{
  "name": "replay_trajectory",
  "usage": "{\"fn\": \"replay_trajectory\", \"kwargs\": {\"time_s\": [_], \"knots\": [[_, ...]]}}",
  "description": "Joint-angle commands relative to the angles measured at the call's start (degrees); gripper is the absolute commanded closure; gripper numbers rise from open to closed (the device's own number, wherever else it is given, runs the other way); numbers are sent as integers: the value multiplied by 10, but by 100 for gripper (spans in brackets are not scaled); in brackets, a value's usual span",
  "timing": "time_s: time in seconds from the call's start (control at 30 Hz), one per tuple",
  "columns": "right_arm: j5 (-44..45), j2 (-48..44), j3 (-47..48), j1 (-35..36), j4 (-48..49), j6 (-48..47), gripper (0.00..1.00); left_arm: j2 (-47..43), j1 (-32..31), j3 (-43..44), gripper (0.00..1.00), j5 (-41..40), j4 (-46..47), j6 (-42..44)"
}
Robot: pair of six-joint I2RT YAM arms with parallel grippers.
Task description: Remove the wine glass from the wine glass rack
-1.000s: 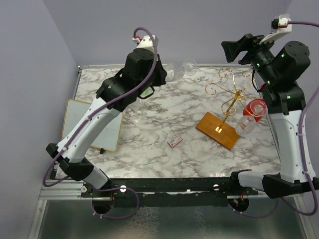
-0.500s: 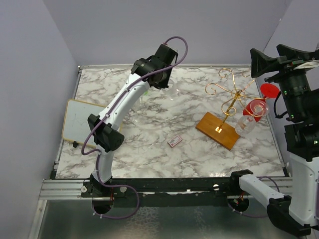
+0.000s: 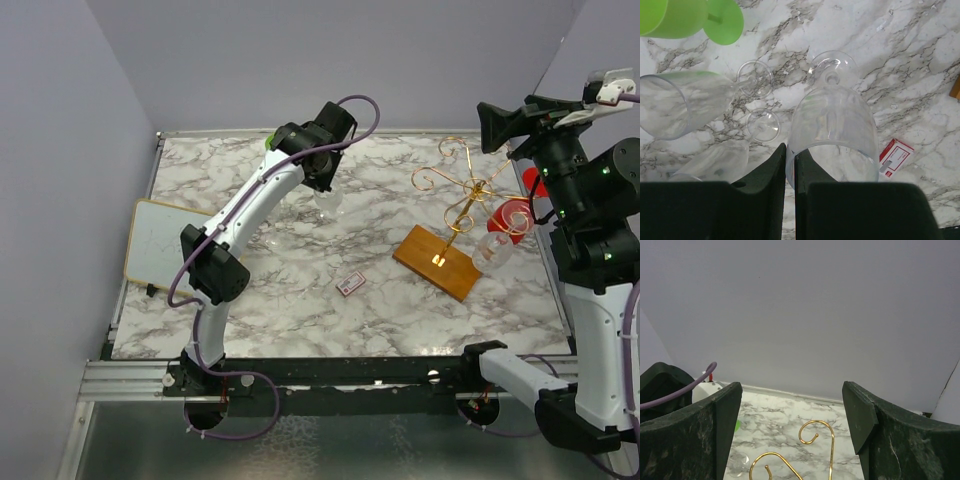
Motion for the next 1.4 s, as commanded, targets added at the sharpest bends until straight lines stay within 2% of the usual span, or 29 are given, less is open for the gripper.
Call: {"fn": "replay_trajectory", "kwargs": {"time_s": [0.0,0.57,0.73,1.03,1.17,1.37], "knots": [[-16,-12,-5,2,9,3,18,20,14,10,100,-8,-1,16],[-42,-22,-51,3,26,17,18,53,34,-1,100,-40,-3,29],[-41,-22,-57,3,29,16,18,60,38,2,96,-40,-3,29],[-41,-26,-60,3,27,14,18,75,43,13,95,-33,-2,26],[-40,-28,-58,3,27,13,18,78,43,16,90,-35,-2,23],[-45,-29,-59,3,25,14,18,71,43,31,77,-42,-1,19]]}}
